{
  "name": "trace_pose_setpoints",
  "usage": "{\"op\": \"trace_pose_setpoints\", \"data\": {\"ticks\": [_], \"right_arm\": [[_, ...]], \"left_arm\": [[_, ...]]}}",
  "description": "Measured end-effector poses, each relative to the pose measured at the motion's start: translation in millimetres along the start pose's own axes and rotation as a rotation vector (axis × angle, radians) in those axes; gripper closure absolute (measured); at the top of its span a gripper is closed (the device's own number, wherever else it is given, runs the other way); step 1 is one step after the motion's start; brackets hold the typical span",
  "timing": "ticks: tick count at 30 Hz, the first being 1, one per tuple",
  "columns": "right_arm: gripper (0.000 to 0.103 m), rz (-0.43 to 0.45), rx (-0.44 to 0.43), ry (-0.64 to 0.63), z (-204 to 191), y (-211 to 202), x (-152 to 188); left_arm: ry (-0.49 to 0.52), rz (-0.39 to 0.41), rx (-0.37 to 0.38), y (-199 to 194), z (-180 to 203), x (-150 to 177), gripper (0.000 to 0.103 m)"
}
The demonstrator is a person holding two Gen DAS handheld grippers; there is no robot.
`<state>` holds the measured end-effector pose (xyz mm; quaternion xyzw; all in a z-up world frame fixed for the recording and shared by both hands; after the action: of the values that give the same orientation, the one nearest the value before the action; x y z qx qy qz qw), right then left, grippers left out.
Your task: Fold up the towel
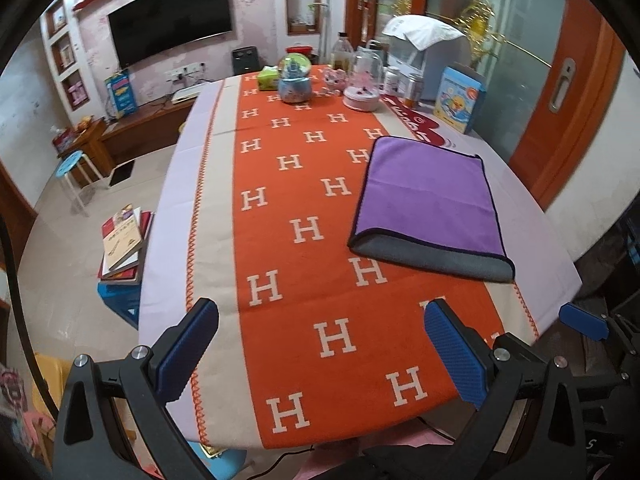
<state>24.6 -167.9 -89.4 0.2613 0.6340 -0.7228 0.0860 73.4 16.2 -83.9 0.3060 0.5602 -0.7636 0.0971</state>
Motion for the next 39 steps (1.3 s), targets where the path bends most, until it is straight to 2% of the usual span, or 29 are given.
{"op": "trace_pose_setpoints", "data": {"ticks": [10,20,24,33,39], "right_arm": [[0.003,0.041,0.063,0.129,48,8,-16],[0.003,0.053,0.121,0.180,107,43,-30],[0.007,0.043,0.111,0.157,121,61,-32],[0.007,0.013,0.066,0.113,135,110,-32],[0.013,-0.015,0.047,0.089,143,142,-28]], "left_arm": [[0.115,-0.058,0.033,28,21,-14,0.001],[0.187,-0.138,0.066,75,41,-34,0.001],[0.200,-0.183,0.076,102,47,-41,0.001],[0.219,-0.275,0.067,170,47,-49,0.001],[0.239,-0.317,0.099,209,41,-53,0.001]]}}
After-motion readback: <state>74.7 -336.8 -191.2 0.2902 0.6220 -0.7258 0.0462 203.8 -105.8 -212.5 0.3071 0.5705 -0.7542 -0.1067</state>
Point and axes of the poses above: each gripper's, at about its wrist camera, not at the fingertips, and y roughly the way its jaws point, z to its right, x to its underside, the point moved 7 cm from there along y, roughly the way its jaws point, and after that the axes turned 12 degrees about x, right-handed, at the moved point
